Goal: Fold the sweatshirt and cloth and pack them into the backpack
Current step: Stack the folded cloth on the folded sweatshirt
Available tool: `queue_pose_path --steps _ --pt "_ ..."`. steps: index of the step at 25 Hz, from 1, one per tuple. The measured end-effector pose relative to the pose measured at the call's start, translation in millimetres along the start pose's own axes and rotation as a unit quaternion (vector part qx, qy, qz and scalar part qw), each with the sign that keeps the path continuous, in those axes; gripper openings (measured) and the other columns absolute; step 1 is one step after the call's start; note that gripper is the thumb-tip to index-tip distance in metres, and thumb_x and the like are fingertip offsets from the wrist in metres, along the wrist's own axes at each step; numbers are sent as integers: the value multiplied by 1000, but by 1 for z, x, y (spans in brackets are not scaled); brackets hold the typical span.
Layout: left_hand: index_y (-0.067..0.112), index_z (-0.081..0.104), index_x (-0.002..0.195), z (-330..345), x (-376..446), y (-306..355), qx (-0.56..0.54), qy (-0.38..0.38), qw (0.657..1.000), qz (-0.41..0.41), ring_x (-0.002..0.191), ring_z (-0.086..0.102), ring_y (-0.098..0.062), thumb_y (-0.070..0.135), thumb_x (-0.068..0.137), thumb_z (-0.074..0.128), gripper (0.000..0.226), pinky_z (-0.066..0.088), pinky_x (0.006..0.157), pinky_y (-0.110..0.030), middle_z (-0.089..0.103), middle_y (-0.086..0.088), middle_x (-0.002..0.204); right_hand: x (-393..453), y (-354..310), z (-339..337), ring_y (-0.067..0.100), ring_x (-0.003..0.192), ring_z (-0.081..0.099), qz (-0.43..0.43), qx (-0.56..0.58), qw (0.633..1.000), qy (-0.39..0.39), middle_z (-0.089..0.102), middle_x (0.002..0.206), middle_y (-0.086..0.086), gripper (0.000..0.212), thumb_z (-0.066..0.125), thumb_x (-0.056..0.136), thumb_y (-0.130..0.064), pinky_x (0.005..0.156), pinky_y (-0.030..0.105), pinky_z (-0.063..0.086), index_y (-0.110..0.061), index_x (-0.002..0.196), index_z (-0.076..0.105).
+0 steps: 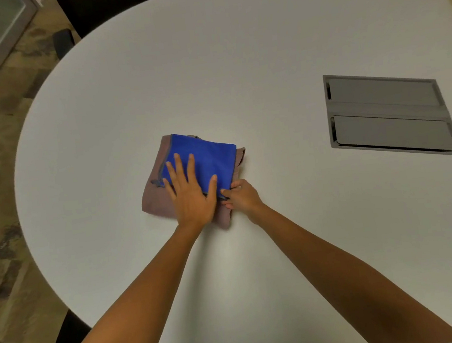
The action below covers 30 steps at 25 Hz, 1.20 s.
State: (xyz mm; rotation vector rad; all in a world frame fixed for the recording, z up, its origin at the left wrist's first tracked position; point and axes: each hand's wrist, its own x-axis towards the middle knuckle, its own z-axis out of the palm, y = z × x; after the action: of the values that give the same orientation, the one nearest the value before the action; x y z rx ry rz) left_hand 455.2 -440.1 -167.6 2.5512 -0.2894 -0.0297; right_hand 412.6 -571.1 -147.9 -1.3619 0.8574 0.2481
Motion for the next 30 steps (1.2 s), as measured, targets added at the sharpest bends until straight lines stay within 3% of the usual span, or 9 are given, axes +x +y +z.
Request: queue_pose_path --steps 3,8,14,20,30 --pt "30 1 160 20 -8 -21 95 -103 990 22 153 -16 -27 78 88 20 89 0 120 -62 -11 0 168 -1 9 -13 16 70 68 8 -23 1000 4 71 96 12 13 67 92 -11 71 27 58 -16 93 56" --pt "29 -8 159 19 -2 -24 149 -146 978 21 152 -20 -28 81 85 16 93 -3 117 -63 -18 -2 166 -8 33 -42 14 71 66 45 -54 997 25 71 96 11 7 62 93 -11 63 20 52 -11 100 59" --pt "29 -8 159 10 -6 -14 170 -149 974 6 152 -18 -29 73 93 30 88 -7 118 -60 -18 -3 166 -22 51 -63 12 66 63 53 -58 996 47 69 93 11 7 60 93 -7 57 16 50 -6 100 62" --pt "21 -2 160 11 -37 -2 151 -115 982 -20 154 -5 -31 62 98 33 82 1 118 -65 -5 -5 168 -43 65 -88 11 66 64 40 -61 995 63 70 87 7 9 59 92 -8 60 18 50 -7 99 64" --pt "12 11 159 16 -89 56 166 -156 971 -66 154 -4 -32 57 101 31 76 -1 118 -64 6 -11 167 -79 81 -165 12 67 64 15 -66 993 100 71 93 9 15 56 93 -7 56 16 46 -4 104 66"
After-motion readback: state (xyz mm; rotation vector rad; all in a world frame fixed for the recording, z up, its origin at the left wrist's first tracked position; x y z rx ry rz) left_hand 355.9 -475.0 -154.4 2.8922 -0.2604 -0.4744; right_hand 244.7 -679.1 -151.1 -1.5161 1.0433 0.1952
